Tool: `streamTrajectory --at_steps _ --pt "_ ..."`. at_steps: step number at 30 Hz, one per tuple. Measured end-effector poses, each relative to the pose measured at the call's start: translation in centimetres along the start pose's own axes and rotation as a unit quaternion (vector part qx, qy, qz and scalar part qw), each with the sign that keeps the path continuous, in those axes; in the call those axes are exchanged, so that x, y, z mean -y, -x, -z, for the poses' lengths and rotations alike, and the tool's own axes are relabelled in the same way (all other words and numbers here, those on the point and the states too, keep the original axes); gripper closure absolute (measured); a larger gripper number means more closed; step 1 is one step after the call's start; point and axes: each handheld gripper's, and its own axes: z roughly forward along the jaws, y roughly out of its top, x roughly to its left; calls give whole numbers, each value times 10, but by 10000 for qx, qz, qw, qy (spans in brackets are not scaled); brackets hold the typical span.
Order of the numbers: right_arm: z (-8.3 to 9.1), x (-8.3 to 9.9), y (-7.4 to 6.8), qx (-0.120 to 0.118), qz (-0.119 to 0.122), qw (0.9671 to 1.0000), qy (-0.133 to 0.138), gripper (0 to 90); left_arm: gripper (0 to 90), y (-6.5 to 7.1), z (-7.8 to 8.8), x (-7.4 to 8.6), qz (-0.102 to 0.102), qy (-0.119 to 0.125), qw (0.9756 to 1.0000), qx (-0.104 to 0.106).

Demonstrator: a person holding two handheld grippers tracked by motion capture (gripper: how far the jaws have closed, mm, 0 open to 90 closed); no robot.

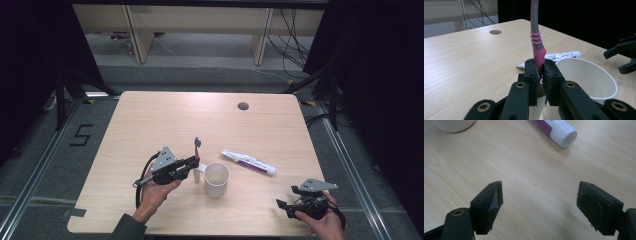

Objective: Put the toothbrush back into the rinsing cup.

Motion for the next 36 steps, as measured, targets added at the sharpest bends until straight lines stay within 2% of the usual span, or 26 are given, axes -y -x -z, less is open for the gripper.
streamTrajectory --at_steps 2,3,4,5,8,10,13,15,17,21,23,24,28,30,32,33,34,36 --pt "0 0 0 -8 -6 10000 16 220 815 0 -1 1 5 13 10000 32" --pt "0 0 2 45 85 10000 18 219 814 0 -1 1 8 -30 10000 -17" --pt "0 0 2 45 85 10000 18 219 813 0 -1 1 8 -30 10000 -17" --pt "1 0 -1 36 -62 10000 -6 220 810 0 -1 1 1 -46 10000 -9" --pt "0 0 0 -21 0 10000 13 220 797 1 -1 1 -26 -84 10000 -13" --pt "0 0 0 40 11 10000 7 220 775 1 -1 1 8 -66 10000 9" --pt "0 0 0 34 8 10000 18 220 706 2 -1 0 -5 -45 10000 -32" --pt "0 0 0 34 -22 10000 0 220 582 2 -1 -1 20 -33 10000 -59" --pt "0 0 1 36 10 10000 8 220 560 2 1 -1 68 -61 9999 -96" --pt "0 0 1 46 45 10000 12 219 450 3 6 -5 184 -33 9995 -238" --pt "0 0 1 43 38 10000 16 220 440 2 7 -5 161 -49 9996 -230" --pt "0 0 0 35 -53 10000 -12 220 430 2 9 -6 183 -44 9995 -272" --pt "0 0 1 -13 -14 10000 9 220 418 2 10 -7 186 -11 9995 -266" --pt "0 0 0 42 -60 10000 -5 220 404 2 13 -7 193 -25 9994 -279" --pt "0 0 1 26 22 10000 8 220 401 2 14 -8 212 -32 9993 -300" --pt "0 0 3 91 167 9998 56 220 401 2 15 -8 222 -60 9993 -310" --pt "0 0 2 12 68 10000 10 220 397 2 16 -8 218 -67 9993 -305" --pt "1 0 2 10 64 10000 11 220 382 2 18 -8 224 -108 9992 -315"
